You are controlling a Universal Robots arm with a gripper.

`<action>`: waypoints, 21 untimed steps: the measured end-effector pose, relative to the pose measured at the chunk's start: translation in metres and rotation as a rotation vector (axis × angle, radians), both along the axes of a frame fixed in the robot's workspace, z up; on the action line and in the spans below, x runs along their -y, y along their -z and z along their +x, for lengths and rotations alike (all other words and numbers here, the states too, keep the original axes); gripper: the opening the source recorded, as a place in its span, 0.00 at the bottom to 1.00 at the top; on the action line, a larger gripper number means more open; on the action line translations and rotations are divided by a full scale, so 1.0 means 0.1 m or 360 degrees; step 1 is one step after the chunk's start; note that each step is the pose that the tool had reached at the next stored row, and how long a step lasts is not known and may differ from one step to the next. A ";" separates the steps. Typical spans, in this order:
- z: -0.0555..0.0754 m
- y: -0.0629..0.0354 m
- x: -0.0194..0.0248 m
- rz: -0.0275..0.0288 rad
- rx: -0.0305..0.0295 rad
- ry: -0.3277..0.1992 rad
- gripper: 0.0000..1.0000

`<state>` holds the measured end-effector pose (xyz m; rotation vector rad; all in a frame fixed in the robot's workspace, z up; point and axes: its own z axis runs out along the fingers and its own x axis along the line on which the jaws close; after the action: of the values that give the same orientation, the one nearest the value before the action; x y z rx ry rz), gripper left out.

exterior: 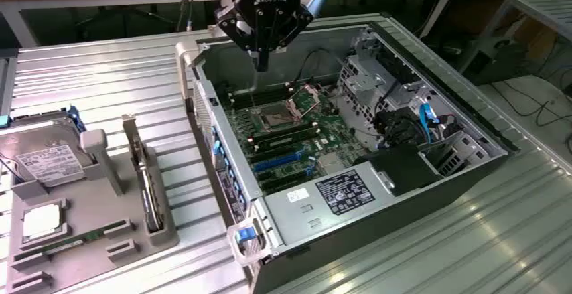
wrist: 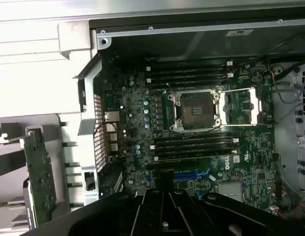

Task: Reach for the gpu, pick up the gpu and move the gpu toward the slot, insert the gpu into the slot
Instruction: 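Reach for the gpu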

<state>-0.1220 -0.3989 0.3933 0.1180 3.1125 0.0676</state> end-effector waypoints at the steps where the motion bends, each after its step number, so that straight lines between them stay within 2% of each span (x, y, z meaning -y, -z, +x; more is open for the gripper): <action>1: 0.00 0.000 -0.001 0.00000 0.00000 0.0000 0.11; 11: -0.29 0.000 0.000 0.00001 0.00001 0.0000 0.11; 21: -0.50 0.000 0.000 0.00000 0.00000 0.0000 0.11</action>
<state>-0.1719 -0.3990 0.3933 0.1176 3.1125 0.0676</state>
